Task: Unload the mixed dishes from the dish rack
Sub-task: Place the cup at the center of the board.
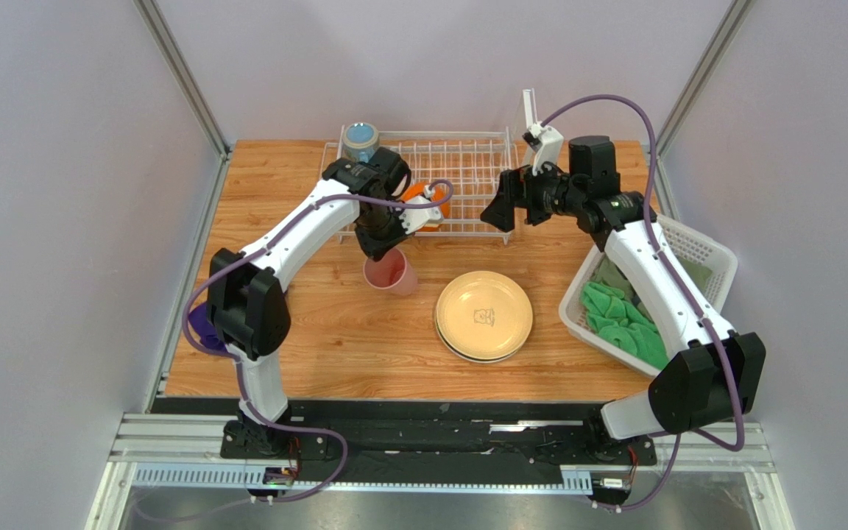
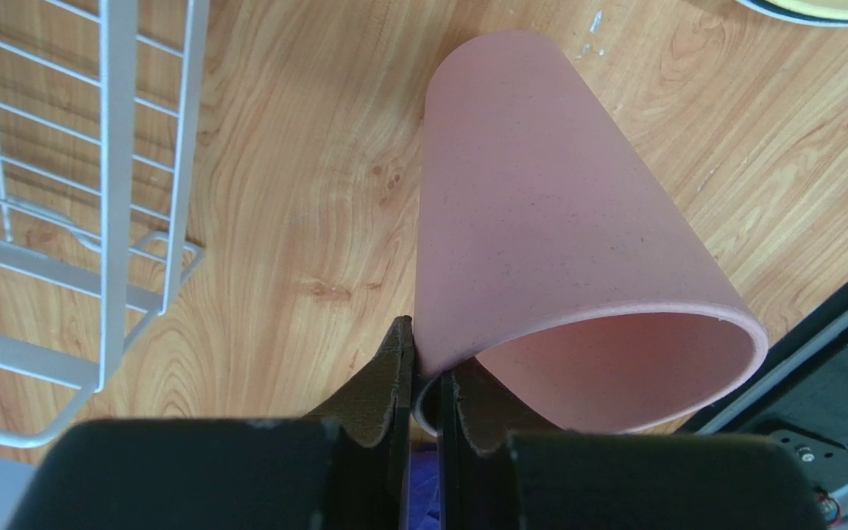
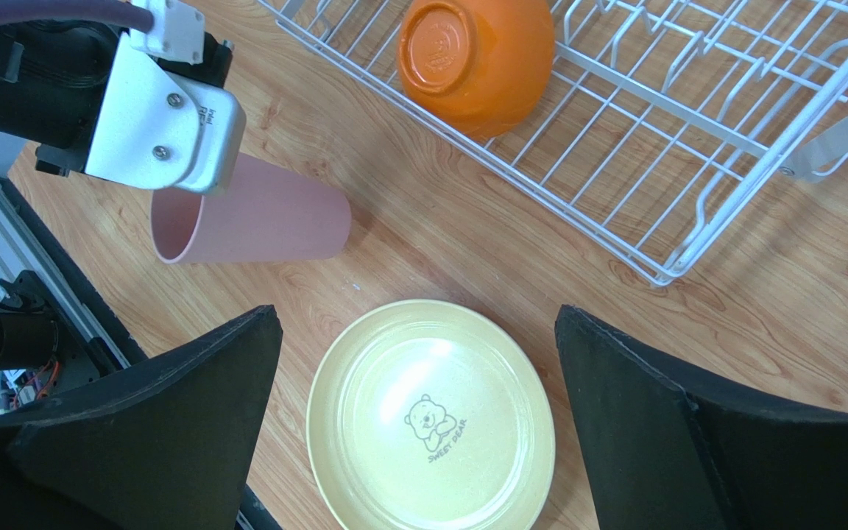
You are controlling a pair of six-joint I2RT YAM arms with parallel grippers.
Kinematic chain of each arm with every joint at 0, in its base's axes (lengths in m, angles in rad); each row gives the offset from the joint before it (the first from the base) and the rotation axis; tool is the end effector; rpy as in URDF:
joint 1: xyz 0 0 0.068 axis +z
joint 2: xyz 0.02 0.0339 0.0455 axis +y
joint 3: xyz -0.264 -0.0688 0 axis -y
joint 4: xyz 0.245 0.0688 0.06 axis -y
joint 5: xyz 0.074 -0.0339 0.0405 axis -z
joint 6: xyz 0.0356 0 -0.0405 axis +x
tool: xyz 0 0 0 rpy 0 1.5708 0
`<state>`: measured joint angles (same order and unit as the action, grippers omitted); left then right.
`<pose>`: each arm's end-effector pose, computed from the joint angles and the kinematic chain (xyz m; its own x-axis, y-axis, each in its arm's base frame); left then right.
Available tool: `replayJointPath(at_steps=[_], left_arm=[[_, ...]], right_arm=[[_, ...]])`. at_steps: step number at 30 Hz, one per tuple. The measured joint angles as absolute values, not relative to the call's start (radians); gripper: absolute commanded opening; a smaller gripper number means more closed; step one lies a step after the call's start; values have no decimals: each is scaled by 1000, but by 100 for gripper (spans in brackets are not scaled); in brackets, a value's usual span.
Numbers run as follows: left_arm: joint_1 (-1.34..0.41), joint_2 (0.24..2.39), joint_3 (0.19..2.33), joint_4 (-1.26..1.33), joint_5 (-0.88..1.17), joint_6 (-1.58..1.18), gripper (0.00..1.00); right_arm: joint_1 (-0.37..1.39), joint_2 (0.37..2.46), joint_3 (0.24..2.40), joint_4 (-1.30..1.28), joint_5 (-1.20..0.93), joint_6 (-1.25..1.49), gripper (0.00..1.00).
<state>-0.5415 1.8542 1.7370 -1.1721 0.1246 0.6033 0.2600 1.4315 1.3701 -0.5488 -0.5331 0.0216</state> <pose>0.3187 -0.1968 0.2929 -0.3709 0.8801 -0.2965 0.9126 0.4046 0.0593 0.3020 0.0991 0.3598 -0.5671 -0.1316 -0.8131 -0.6118 0.7282 0.3089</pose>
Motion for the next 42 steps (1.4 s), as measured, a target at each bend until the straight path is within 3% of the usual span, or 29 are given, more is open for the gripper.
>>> replayJointPath(at_steps=[19, 35, 36, 42], left_arm=[[-581, 1966, 1803, -1286, 110, 583, 1], [-599, 2028, 1861, -1311, 113, 576, 23], [-600, 2030, 1862, -1312, 113, 576, 29], [-602, 2035, 1885, -1319, 115, 570, 40]], right_arm=[[228, 1398, 1355, -533, -533, 21, 100], [219, 1398, 1355, -533, -548, 21, 100], [219, 1398, 1355, -533, -549, 21, 99], [216, 1398, 1355, -534, -552, 21, 99]])
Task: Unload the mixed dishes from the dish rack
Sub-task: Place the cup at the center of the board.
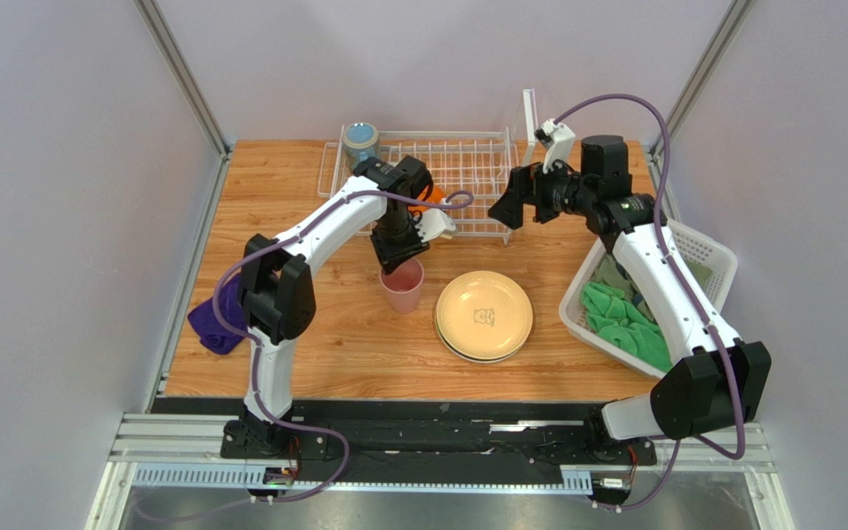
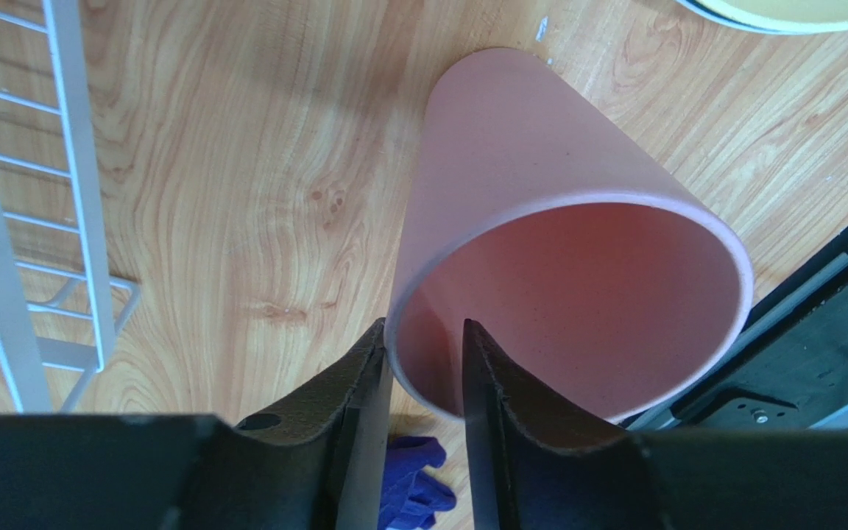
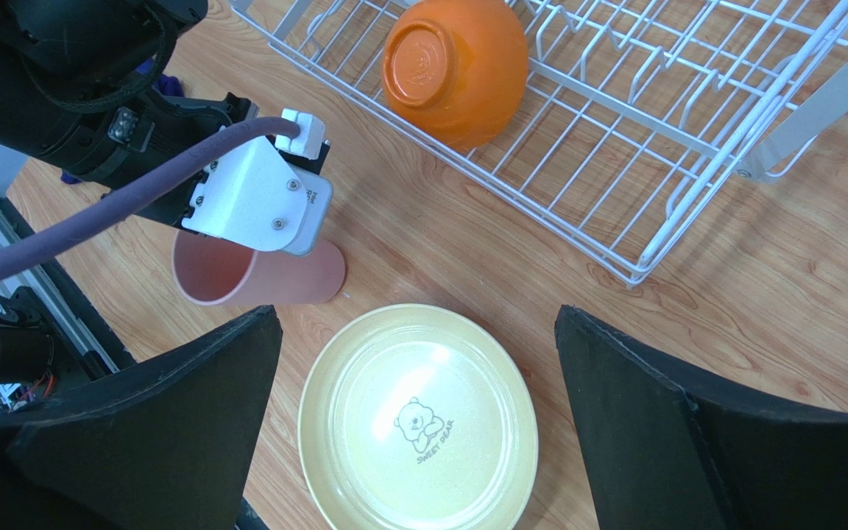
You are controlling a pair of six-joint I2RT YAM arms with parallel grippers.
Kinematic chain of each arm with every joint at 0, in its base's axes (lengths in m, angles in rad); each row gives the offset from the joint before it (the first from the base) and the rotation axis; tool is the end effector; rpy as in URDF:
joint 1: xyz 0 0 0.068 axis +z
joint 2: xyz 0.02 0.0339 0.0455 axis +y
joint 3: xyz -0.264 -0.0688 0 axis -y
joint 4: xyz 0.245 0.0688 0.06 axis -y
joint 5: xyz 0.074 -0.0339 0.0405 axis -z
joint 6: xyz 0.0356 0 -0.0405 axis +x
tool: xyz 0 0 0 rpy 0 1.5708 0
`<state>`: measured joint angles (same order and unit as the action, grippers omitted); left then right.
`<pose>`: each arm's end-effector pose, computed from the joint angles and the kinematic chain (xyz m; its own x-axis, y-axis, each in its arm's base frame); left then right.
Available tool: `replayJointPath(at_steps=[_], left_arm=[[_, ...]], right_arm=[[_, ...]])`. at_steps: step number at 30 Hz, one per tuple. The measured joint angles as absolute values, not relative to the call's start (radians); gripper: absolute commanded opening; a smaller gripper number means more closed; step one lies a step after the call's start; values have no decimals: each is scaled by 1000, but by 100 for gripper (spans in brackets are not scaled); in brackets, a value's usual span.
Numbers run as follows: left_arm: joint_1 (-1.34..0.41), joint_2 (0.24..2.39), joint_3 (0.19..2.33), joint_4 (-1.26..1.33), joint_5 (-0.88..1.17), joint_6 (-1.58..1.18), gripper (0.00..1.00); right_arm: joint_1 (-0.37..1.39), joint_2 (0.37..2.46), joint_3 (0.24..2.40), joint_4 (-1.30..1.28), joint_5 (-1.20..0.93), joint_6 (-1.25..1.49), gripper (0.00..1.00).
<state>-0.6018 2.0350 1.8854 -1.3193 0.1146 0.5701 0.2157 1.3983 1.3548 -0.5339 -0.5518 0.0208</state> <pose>0.3279 -0.2301 0.2636 -0.3816 0.9125 -0.1470 0.9241 0.3799 -0.0409 0.2983 0.0845 0.3659 -0.5458 -0.1015 -0.8318 -0.6001 0.7401 0.3035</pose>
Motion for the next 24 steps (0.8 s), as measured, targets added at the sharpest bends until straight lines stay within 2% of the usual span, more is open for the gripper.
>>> replayJointPath(at_steps=[6, 11, 17, 18, 24], left_arm=[[-602, 2035, 1909, -1318, 122, 564, 51], [-602, 2035, 1911, -1315, 123, 561, 55], [-602, 2020, 1914, -1290, 122, 550, 70], [-602, 2010, 1914, -1284, 122, 548, 76], [-602, 1902, 1914, -1227, 121, 539, 86]], right_arm=[[213, 1398, 1355, -534, -553, 20, 99], [213, 1398, 1355, -534, -555, 20, 99], [212, 1398, 1355, -533, -555, 21, 100], [212, 1398, 1355, -533, -555, 21, 100], [211, 1412, 1355, -529, -554, 29, 99]])
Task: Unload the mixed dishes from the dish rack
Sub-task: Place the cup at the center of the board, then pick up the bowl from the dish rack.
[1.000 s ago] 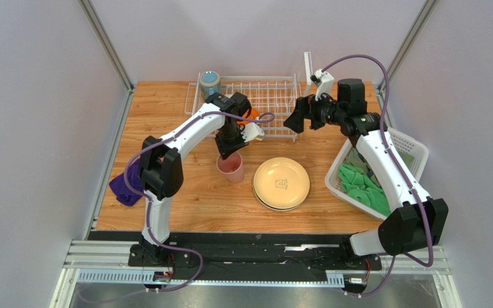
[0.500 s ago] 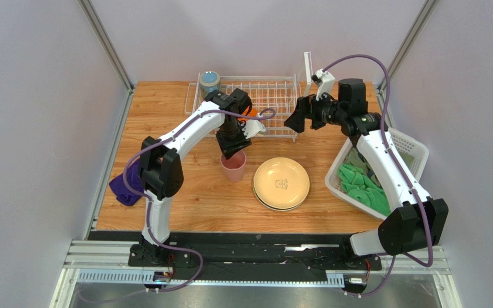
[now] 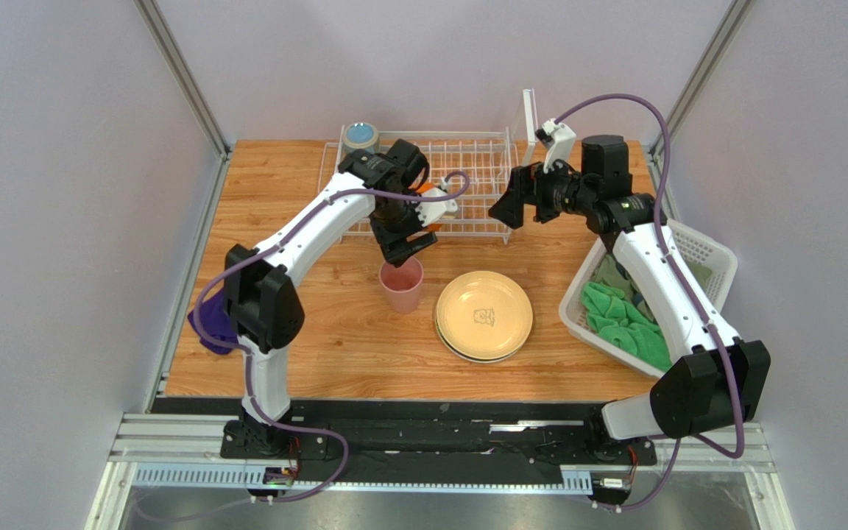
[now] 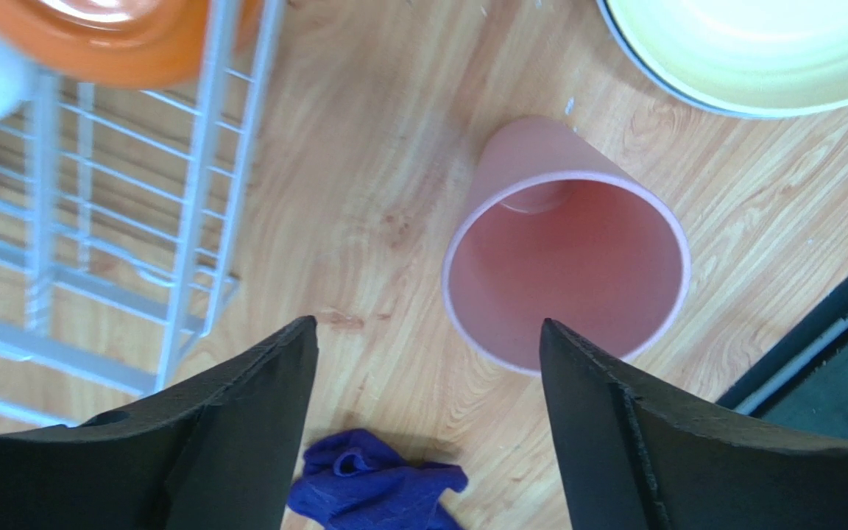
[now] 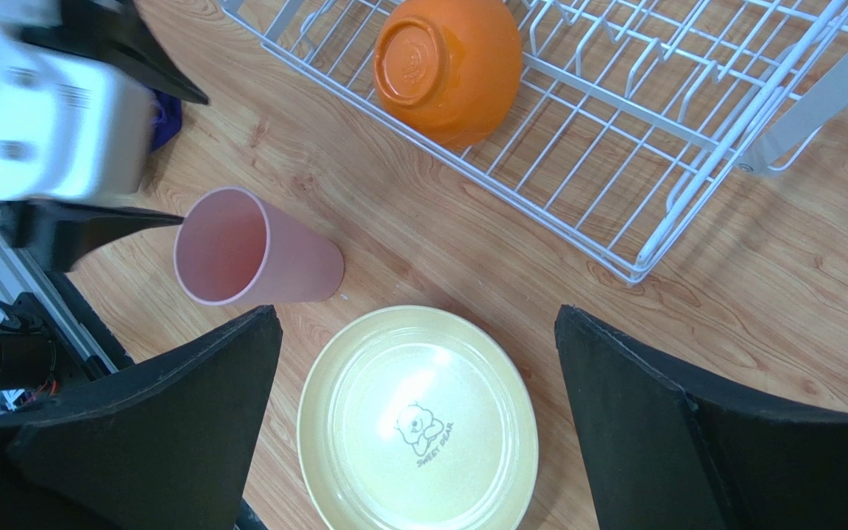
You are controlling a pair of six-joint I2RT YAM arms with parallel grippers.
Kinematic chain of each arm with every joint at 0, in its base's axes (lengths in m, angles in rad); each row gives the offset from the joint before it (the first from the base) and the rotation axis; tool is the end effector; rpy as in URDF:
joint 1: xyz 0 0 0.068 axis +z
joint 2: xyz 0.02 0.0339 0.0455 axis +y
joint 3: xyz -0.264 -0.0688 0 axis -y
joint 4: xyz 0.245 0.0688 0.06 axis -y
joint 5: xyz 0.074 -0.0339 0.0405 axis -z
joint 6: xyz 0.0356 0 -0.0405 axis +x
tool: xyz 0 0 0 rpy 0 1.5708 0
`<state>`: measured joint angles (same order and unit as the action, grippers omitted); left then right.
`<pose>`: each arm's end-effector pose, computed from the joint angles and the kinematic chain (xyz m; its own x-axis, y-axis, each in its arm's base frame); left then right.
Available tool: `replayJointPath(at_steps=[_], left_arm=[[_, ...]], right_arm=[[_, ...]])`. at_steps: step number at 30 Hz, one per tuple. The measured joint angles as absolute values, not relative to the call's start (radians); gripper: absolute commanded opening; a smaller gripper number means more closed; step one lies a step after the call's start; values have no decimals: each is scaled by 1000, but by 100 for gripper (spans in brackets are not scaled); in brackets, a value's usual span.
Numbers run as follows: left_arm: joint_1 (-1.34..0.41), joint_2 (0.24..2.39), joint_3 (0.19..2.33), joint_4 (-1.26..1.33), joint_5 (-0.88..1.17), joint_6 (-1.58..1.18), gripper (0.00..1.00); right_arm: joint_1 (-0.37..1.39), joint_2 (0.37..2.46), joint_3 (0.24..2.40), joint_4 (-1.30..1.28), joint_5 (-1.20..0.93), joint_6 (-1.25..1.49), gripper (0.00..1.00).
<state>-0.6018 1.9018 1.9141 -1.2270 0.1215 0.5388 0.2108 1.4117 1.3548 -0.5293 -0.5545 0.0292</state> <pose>0.3175 -0.2233 0.3237 -0.3569 0.8630 -0.3575 0.9087 0.4095 0.0814 0.3022 0.0838 0.3625 -0.5584 -0.0941 -0.8242 -0.5907 0.7426 0.3155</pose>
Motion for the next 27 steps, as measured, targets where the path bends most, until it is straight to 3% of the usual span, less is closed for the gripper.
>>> replayJointPath(at_steps=[6, 27], left_arm=[[-601, 1764, 1880, -1138, 121, 530, 94], [-513, 1422, 1483, -740, 102, 495, 97]], right_arm=[[211, 1480, 1366, -515, -553, 51, 99], [241, 1920, 1734, -488, -594, 109, 99]])
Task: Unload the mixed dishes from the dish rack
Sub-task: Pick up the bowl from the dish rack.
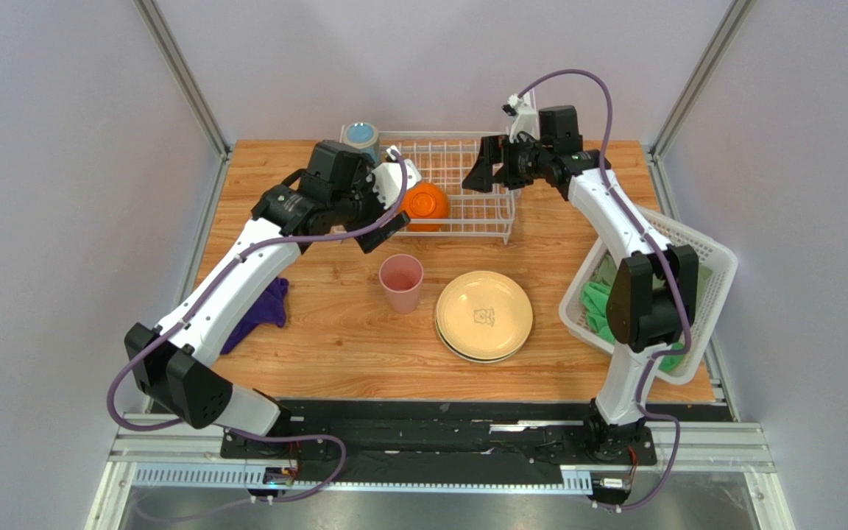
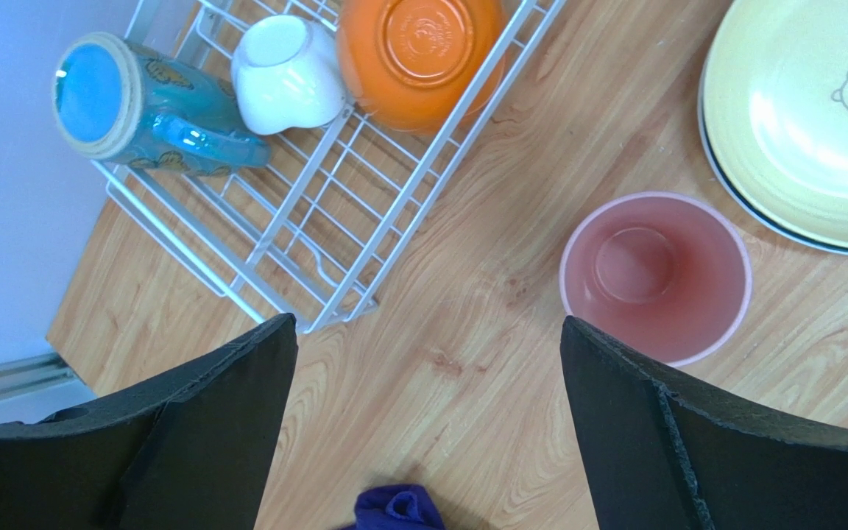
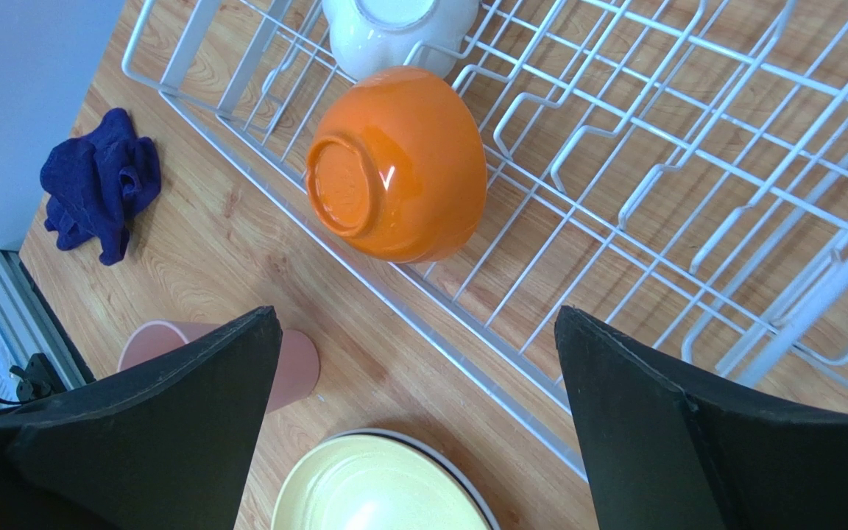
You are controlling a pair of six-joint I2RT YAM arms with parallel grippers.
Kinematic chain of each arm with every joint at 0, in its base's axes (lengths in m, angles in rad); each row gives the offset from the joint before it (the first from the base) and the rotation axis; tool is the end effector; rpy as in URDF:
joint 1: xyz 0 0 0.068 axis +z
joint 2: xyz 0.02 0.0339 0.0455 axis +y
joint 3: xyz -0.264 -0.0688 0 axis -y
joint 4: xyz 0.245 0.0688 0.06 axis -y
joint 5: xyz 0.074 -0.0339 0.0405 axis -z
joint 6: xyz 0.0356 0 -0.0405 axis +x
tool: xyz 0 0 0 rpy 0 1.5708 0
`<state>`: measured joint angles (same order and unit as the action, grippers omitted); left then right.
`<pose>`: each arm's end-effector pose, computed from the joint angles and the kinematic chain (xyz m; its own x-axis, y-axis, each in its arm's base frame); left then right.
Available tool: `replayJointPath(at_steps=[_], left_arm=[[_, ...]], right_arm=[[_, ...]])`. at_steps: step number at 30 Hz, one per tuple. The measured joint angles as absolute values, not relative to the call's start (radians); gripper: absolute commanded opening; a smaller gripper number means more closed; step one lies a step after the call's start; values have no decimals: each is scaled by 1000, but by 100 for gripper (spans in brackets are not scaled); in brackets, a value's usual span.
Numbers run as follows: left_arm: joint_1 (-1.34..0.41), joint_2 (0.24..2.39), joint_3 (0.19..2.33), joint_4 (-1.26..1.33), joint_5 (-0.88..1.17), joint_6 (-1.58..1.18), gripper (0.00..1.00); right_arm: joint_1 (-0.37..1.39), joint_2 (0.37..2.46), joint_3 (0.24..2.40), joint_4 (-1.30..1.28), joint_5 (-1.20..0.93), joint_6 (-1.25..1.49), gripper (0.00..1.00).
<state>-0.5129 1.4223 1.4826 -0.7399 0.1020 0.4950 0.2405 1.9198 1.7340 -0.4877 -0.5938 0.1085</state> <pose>0.2657 -0.1538 0.3805 -0.2172 0.6647 -0.7149 0.7504 0.5821 0.3132 0.4256 0.1249 0.3107 -0.6696 -0.0718 -0.7393 -0.5529 0.7128 0.4316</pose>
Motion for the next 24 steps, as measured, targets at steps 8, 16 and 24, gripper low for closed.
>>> replayJointPath(at_steps=[8, 16, 24], left_arm=[[-496, 1409, 1449, -701, 84, 493, 98], [-494, 1402, 1433, -690, 80, 490, 98], [-494, 1397, 1418, -686, 75, 490, 98]], right_arm=[[262, 2037, 1795, -488, -597, 119, 99], [292, 2092, 1851, -489, -594, 124, 99], [311, 2159, 1900, -490, -593, 135, 99]])
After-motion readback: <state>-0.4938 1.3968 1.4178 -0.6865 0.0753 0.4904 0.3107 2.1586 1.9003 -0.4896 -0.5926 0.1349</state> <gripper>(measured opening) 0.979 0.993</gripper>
